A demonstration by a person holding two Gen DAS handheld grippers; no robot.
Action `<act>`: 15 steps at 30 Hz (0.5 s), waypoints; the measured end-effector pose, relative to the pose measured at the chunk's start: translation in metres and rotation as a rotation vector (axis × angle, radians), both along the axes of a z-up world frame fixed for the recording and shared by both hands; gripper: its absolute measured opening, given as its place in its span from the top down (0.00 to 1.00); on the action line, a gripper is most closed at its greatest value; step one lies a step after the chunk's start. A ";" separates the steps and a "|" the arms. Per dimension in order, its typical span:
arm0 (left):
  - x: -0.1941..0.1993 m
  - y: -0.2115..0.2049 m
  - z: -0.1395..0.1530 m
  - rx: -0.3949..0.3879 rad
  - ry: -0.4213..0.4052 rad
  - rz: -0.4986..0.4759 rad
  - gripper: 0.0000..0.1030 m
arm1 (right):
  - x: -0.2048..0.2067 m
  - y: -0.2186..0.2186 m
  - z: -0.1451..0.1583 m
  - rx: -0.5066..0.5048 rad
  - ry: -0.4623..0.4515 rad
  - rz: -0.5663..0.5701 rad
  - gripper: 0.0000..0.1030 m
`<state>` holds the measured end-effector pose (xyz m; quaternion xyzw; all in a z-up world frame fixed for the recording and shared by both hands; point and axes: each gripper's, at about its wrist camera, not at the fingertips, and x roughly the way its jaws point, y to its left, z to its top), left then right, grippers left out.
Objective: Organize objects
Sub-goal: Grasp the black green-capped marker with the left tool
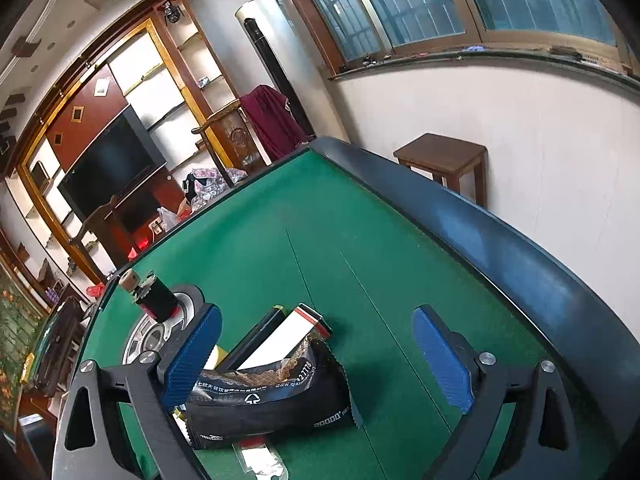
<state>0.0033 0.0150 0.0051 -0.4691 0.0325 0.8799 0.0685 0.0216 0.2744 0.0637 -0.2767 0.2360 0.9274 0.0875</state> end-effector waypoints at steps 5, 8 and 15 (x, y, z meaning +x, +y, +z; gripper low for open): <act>0.002 -0.022 0.006 0.019 -0.016 -0.005 0.86 | -0.003 -0.005 -0.002 0.014 -0.011 0.005 0.04; 0.010 -0.035 0.007 0.030 -0.033 0.001 0.86 | -0.002 -0.007 -0.004 0.019 -0.018 0.007 0.04; -0.005 -0.028 0.004 0.012 -0.022 -0.001 0.55 | -0.005 -0.011 -0.006 0.031 -0.034 0.017 0.04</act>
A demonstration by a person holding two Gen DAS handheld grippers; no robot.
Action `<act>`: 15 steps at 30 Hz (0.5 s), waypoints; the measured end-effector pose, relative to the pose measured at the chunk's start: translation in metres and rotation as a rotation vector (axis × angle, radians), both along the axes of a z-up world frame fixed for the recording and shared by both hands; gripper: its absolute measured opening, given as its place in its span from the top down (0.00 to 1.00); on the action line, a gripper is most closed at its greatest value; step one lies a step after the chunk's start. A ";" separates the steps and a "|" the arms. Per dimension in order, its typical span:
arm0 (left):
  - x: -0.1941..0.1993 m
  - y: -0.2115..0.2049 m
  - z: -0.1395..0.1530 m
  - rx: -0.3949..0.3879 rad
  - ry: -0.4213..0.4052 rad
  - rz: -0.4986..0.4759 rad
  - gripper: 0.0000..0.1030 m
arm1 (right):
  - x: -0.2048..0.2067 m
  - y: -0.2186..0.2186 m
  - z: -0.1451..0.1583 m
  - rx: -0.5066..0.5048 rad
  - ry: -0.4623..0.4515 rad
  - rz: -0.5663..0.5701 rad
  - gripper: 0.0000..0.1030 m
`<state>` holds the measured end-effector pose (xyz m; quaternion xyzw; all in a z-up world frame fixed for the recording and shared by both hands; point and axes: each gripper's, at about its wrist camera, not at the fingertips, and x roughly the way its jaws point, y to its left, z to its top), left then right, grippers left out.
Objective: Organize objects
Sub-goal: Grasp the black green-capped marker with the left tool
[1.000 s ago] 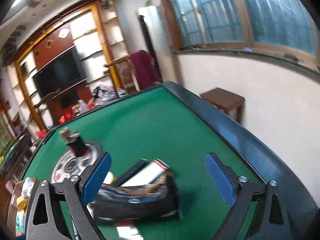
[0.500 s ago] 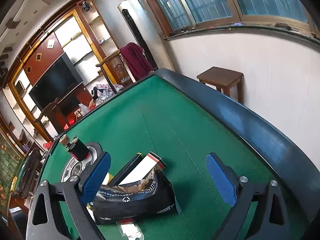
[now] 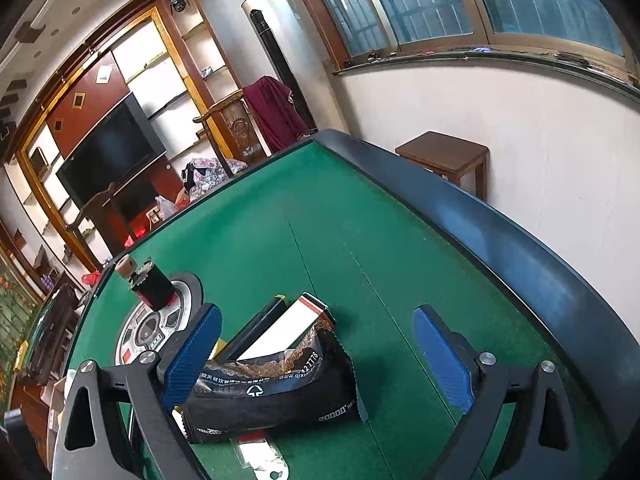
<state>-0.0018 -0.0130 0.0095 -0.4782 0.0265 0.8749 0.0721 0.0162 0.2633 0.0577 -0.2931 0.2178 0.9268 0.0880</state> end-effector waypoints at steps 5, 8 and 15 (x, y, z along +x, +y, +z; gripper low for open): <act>-0.007 0.007 -0.002 -0.011 0.052 -0.003 0.61 | -0.001 -0.001 -0.001 0.009 -0.005 0.003 0.04; -0.001 -0.002 0.001 0.079 0.050 -0.016 0.86 | -0.002 -0.002 -0.002 0.021 -0.012 0.002 0.04; 0.038 -0.028 0.036 0.214 0.144 -0.003 0.86 | -0.003 -0.004 -0.003 0.041 -0.014 0.005 0.04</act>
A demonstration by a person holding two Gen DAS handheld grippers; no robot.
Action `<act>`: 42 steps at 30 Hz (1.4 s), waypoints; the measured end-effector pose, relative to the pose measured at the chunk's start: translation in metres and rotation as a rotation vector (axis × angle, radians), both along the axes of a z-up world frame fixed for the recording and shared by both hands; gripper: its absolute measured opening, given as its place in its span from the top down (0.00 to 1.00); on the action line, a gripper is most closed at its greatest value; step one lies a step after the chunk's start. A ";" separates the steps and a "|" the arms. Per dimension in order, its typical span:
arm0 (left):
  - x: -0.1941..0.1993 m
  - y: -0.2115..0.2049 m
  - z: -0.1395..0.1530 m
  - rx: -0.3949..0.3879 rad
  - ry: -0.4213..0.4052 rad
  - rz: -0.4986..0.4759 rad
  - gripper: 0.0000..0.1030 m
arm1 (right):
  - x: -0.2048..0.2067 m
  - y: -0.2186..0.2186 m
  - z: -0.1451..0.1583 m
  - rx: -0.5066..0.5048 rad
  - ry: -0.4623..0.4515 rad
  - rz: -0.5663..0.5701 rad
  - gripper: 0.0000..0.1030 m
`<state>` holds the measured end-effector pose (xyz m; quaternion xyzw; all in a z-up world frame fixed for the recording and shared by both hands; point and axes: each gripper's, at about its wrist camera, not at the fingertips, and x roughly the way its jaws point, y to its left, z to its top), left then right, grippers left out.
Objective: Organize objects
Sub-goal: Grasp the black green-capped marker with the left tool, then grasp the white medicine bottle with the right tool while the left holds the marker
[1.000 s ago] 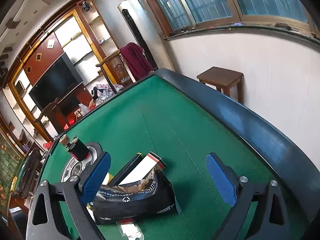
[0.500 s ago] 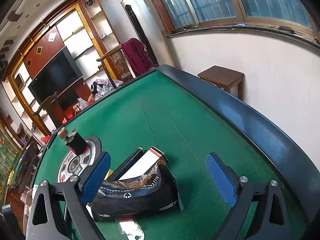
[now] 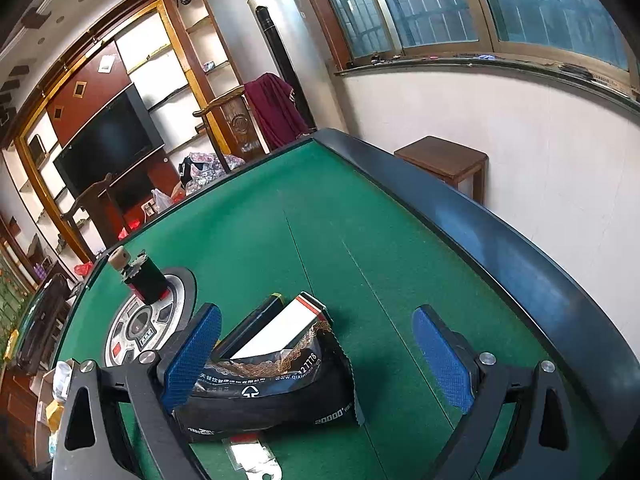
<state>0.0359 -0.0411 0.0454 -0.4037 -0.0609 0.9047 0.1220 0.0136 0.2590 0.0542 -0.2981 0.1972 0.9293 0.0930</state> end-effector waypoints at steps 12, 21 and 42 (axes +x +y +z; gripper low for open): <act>0.071 -0.046 0.039 0.075 0.102 -0.002 0.86 | 0.025 -0.015 0.013 -0.118 0.037 0.149 0.04; 0.094 -0.078 0.034 0.121 0.109 0.011 0.86 | -0.034 -0.154 0.012 -0.039 -0.236 0.730 0.04; 0.102 -0.103 0.015 0.195 0.075 0.001 0.86 | 0.016 -0.173 -0.023 0.243 -0.488 0.850 0.05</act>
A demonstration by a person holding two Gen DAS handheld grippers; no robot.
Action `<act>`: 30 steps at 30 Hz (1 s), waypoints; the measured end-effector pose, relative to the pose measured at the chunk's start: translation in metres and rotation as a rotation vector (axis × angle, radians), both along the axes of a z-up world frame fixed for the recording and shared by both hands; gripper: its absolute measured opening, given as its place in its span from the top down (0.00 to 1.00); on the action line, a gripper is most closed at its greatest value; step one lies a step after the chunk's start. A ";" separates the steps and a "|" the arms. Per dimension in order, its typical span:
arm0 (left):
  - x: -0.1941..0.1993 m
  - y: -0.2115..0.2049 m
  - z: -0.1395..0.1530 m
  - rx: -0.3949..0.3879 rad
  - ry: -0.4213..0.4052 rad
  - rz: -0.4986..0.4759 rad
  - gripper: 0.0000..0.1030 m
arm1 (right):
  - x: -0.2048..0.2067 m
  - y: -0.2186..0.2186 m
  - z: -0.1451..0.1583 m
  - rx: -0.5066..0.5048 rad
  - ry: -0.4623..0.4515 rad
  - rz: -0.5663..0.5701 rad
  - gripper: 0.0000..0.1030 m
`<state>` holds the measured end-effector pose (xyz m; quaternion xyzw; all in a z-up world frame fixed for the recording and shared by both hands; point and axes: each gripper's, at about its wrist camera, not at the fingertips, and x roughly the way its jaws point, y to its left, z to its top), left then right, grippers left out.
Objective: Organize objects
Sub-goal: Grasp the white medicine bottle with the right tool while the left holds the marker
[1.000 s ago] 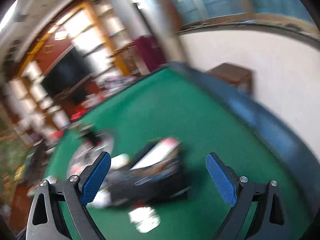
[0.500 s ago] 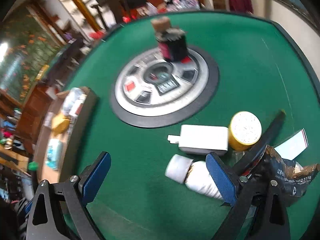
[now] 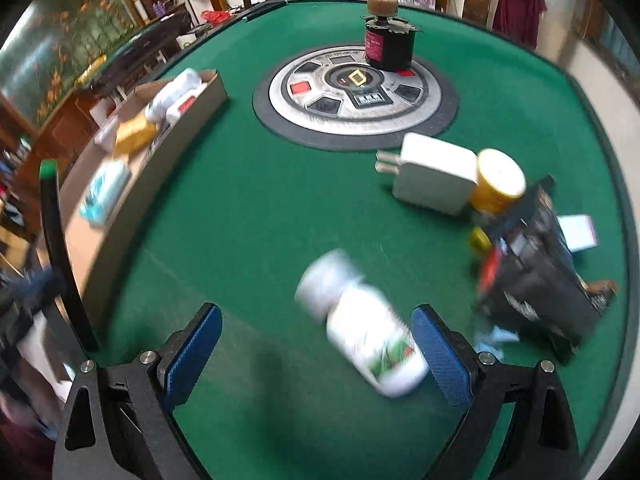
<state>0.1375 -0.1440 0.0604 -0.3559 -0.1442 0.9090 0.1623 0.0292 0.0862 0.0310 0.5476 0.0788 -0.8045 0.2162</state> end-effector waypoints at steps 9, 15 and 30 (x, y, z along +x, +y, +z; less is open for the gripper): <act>0.007 0.015 0.003 -0.033 0.006 -0.023 0.86 | -0.008 -0.005 -0.007 0.068 0.111 -0.038 0.07; -0.004 0.025 -0.008 -0.068 -0.051 -0.015 0.86 | -0.022 0.001 -0.020 0.035 0.063 -0.157 0.25; -0.034 0.091 -0.047 -0.368 -0.142 -0.051 0.66 | -0.011 -0.016 -0.020 0.070 0.149 -0.234 0.61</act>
